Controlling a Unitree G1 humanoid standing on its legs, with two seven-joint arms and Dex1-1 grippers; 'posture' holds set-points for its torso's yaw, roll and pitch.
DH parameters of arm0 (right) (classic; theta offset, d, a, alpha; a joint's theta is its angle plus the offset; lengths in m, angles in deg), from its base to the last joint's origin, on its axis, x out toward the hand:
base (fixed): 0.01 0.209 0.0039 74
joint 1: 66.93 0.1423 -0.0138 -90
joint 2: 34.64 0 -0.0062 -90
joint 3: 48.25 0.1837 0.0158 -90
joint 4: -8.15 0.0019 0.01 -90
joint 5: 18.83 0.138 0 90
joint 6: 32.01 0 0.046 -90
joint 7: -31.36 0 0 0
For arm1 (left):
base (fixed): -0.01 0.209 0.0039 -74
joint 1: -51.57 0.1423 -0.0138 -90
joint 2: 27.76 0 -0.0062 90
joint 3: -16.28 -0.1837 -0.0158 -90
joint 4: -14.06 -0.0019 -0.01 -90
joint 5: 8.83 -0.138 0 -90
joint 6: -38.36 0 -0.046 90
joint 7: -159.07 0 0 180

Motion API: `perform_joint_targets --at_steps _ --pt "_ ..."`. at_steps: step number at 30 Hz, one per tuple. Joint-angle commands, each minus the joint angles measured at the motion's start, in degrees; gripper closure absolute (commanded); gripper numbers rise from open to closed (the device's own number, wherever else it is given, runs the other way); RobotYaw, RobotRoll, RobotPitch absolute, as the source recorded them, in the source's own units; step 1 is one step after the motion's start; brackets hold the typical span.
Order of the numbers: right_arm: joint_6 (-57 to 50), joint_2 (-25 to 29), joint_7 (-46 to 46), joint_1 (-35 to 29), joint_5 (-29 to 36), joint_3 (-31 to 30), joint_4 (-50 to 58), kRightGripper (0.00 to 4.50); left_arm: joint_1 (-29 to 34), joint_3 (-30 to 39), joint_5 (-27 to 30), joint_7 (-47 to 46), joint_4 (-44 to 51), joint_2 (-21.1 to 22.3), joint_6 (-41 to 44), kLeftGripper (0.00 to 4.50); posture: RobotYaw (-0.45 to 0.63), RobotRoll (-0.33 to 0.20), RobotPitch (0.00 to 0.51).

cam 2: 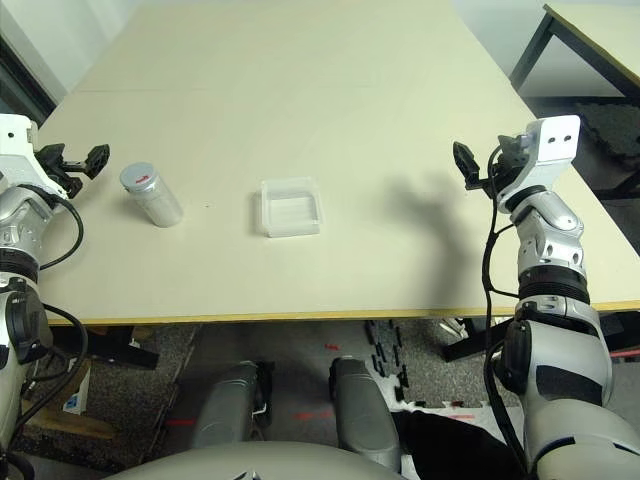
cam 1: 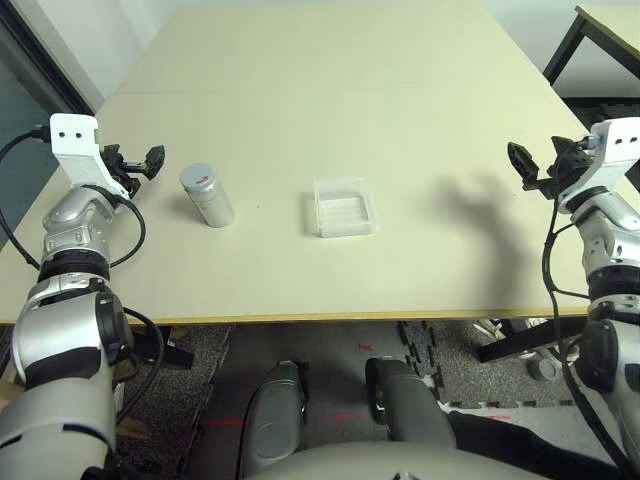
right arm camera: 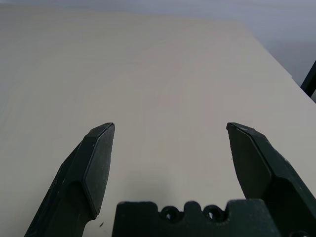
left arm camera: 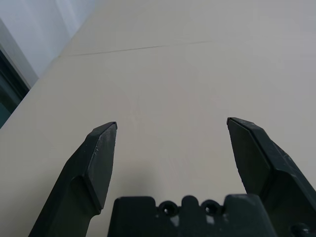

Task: Pour the medicine from the bottle into the box.

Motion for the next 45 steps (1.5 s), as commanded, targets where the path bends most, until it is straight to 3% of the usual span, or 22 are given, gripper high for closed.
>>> perform_joint_targets --at_steps 1,14,26,35,41,45 --pt "0.6 0.63 -0.33 -0.92 0.15 0.47 0.17 0.0 -0.86 -0.63 -0.88 -0.03 -0.34 -0.44 0.53 0.03 -0.1 0.0 0.123" --pt "0.44 -0.58 1.97 2.05 0.41 -0.57 -0.7 0.0 -0.24 -0.4 -0.23 1.11 1.0 0.39 1.26 0.03 -0.07 0.0 0.125" --pt "-7.86 -3.63 23.65 1.63 6.76 -5.44 12.32 0.0 3.14 0.75 1.8 7.74 7.12 3.8 5.28 0.03 0.0 0.0 0.124" --pt "-13.03 -4.16 38.71 -1.03 9.17 -12.32 22.41 0.0 14.18 3.82 7.71 15.26 24.81 6.78 15.19 0.03 0.05 0.0 0.131" --pt "-11.65 -3.15 47.95 -3.03 6.34 -19.45 25.06 0.0 28.36 8.01 16.68 20.38 47.0 7.28 28.78 0.03 0.1 0.0 0.136" --pt "-11.05 -3.48 49.87 -2.62 5.73 -20.94 24.08 0.0 35.7 10.13 20.37 20.76 57.72 6.75 32.52 0.03 0.12 0.0 0.138"
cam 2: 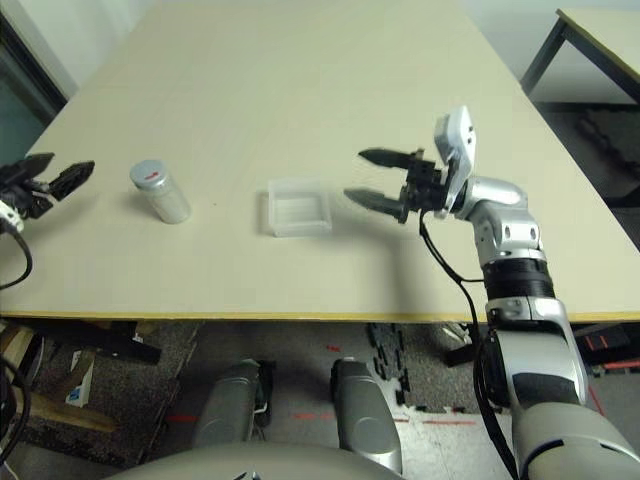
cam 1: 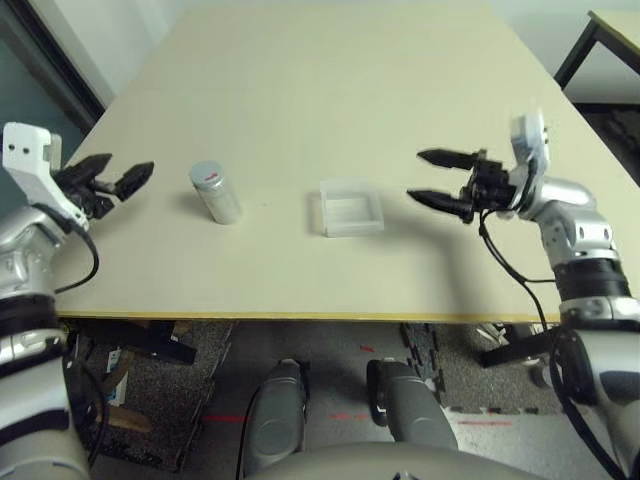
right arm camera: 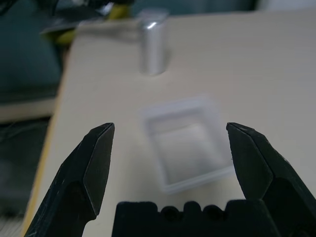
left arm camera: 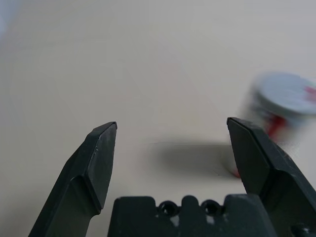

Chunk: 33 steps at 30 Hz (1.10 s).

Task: Pour the medicine from the bottle into the box.

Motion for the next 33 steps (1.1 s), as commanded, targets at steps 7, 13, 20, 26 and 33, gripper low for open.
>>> perform_joint_targets --at_steps 7,13,20,26,33 --pt "1.83 -0.45 2.37 1.18 -1.26 -1.95 -1.49 0.0 10.59 0.94 4.02 2.39 14.85 -0.9 2.9 0.03 0.14 0.0 0.14" --pt "2.63 -0.94 2.22 2.02 -1.95 -1.88 -2.61 0.0 9.16 -3.86 1.31 2.38 13.73 -2.66 0.03 0.03 0.13 0.0 0.139" --pt "2.62 -0.51 1.15 2.0 -2.21 -1.51 -1.25 0.0 4.9 -7.88 -1.54 2.65 7.59 -5.06 -4.55 0.03 0.08 0.0 0.133" --pt "1.94 0.84 0.66 1.7 -2.11 -1.04 0.17 0.0 1.47 -9.72 -3.57 2.87 1.33 -7.12 -8.89 0.03 0.04 0.0 0.129" --pt "0.91 1.94 -0.45 0.58 -1.68 -0.61 2.2 0.0 -1.83 -10.87 -5.63 2.89 -5.1 -9.87 -15.63 0.03 0.01 0.0 0.123"
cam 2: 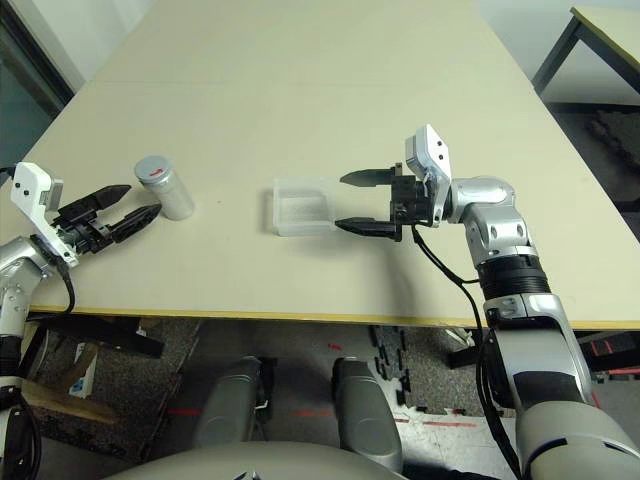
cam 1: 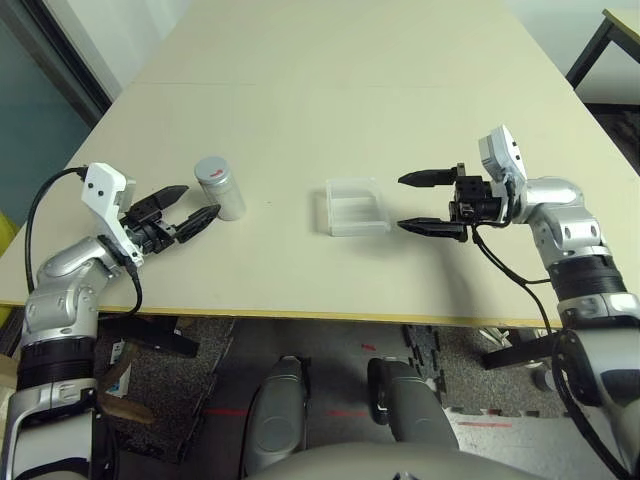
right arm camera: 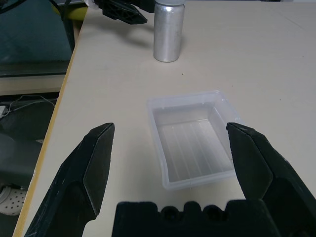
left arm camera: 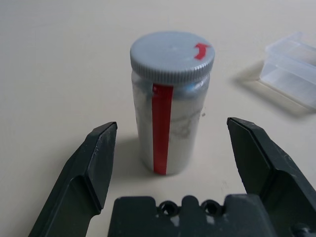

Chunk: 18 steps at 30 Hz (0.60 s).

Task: Pour the medicine from the bottle into the box.

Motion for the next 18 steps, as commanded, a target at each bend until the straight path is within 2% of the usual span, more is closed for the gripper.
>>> perform_joint_targets --at_steps 1,18 --pt "-0.77 0.89 -0.47 -1.12 0.34 0.48 1.89 0.0 -0.78 -0.41 -1.47 0.41 -2.98 -1.05 -3.81 0.03 0.01 0.0 0.123" --pt "-1.73 1.87 -1.32 -1.83 0.8 0.89 3.36 0.0 -8.64 -3.51 -5.36 0.03 -16.83 -5.92 -13.73 0.03 -0.02 0.0 0.121"
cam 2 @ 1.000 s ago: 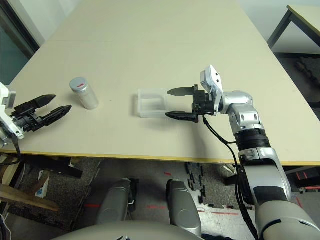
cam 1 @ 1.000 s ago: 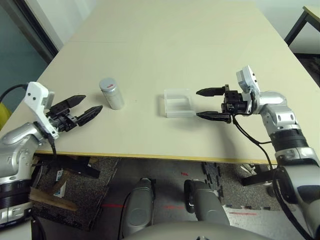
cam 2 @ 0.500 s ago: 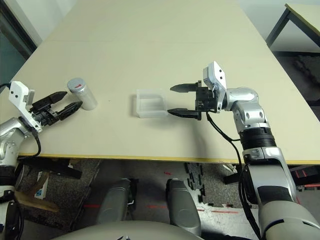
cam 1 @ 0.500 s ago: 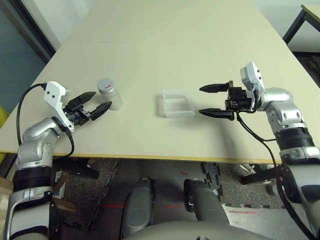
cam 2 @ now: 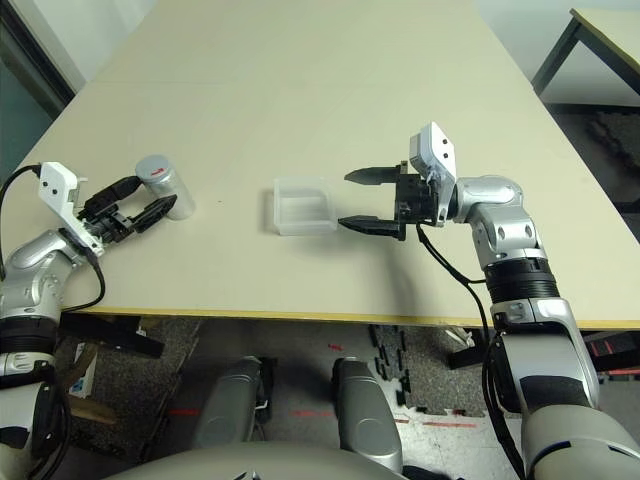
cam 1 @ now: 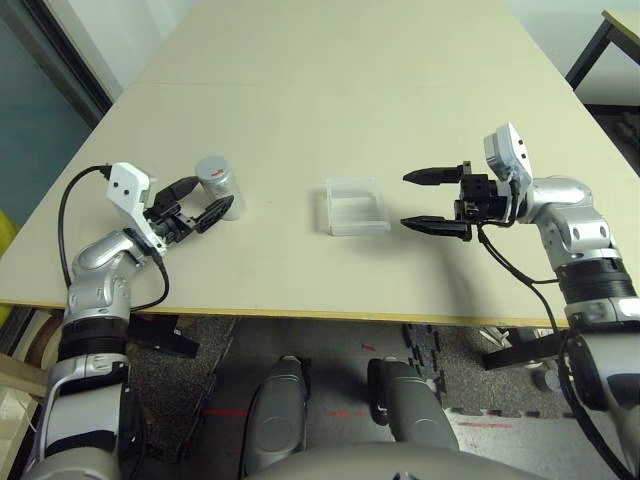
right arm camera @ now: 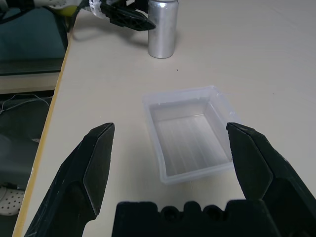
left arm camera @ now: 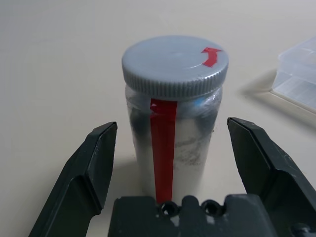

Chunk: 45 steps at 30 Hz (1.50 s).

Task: Pour the medicine from the bottle into the box.

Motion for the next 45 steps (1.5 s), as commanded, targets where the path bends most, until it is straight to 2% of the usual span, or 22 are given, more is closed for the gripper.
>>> perform_joint_targets --at_steps 1,13,24,27,30,39,45 --pt "-0.33 0.66 -0.04 -0.81 0.7 0.7 1.45 0.0 -1.56 -0.87 -1.45 0.02 -3.37 -1.04 -1.93 0.03 -0.02 0.0 0.121" --pt "-0.05 1.44 -0.2 -1.49 0.67 0.99 1.64 0.0 -7.81 -1.25 -3.58 -0.22 -12.73 -2.36 -6.29 0.03 -0.04 0.0 0.124" --pt "0.31 1.46 -0.66 -2.08 0.65 1.07 1.84 0.0 -11.18 -1.26 -4.63 0.04 -17.61 -3.07 -8.28 0.03 -0.05 0.0 0.124" --pt "0.38 1.52 -0.75 -2.17 0.65 1.1 1.87 0.0 -11.65 -1.2 -4.78 -0.07 -18.32 -3.11 -8.71 0.62 -0.06 0.0 0.125" --pt "0.59 1.55 -0.82 -2.29 0.65 1.12 1.87 0.0 -12.04 -1.14 -4.89 -0.12 -19.05 -3.11 -8.99 1.72 -0.06 0.0 0.126" --pt "0.04 1.3 -1.39 -1.86 1.21 1.28 2.0 0.0 -12.06 -1.33 -5.28 0.8 -19.6 -2.88 -8.72 1.78 -0.06 0.0 0.125" --pt "-1.7 1.11 -1.76 -0.84 2.33 1.34 2.43 0.0 -10.29 -3.07 -3.03 5.77 -10.07 -3.76 -1.77 1.78 -0.06 0.0 0.119"
